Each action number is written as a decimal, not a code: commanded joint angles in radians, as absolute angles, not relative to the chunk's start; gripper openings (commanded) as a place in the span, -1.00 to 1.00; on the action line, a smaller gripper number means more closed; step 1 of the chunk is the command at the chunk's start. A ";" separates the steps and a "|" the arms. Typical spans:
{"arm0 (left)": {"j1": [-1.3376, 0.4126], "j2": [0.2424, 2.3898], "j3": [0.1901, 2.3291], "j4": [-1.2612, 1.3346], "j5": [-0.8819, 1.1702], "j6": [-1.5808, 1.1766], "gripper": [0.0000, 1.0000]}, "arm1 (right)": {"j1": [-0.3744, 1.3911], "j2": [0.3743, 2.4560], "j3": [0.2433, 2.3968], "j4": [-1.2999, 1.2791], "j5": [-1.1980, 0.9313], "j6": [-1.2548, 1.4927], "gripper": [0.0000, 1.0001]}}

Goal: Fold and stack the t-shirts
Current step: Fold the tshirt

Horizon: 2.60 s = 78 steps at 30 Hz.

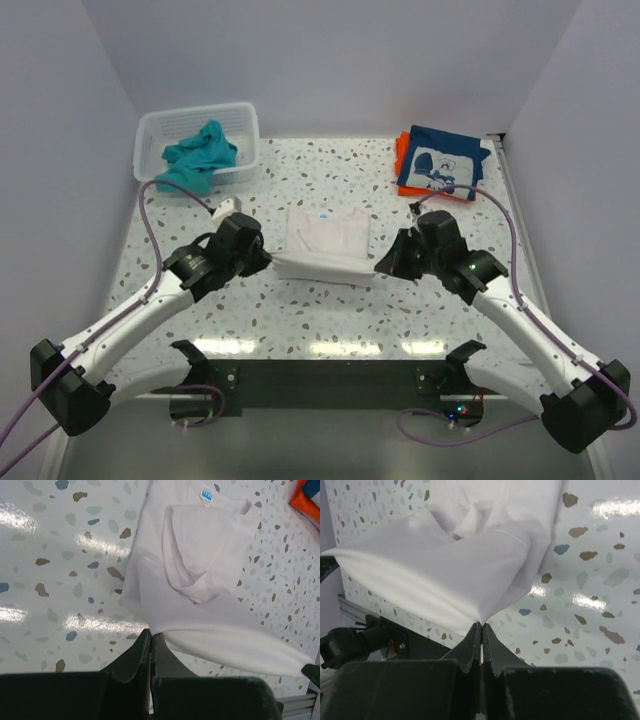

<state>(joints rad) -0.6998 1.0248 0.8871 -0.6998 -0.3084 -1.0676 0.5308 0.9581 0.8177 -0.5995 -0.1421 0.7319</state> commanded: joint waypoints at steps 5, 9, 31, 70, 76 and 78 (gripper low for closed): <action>-0.626 1.144 1.026 -0.643 -0.328 -0.898 -1.00 | 0.437 1.043 0.928 -0.532 -0.253 0.652 -1.00; -0.585 1.227 1.081 -0.614 -0.304 -0.868 -1.00 | 0.402 1.089 0.960 -0.499 -0.265 0.647 -1.00; -0.394 1.572 1.385 -0.518 -0.137 -0.724 -1.00 | 0.206 1.422 1.127 -0.359 -0.468 0.663 -1.00; -0.336 2.109 1.763 -0.496 -0.005 -0.644 0.58 | 0.114 2.043 1.595 -0.420 -0.485 0.512 0.32; -0.344 1.993 1.703 -0.469 0.024 -0.641 1.00 | 0.120 1.919 1.562 -0.439 -0.547 0.463 0.98; -0.357 1.936 1.643 -0.454 0.035 -0.641 1.00 | 0.130 1.873 1.494 -0.430 -0.601 0.466 0.98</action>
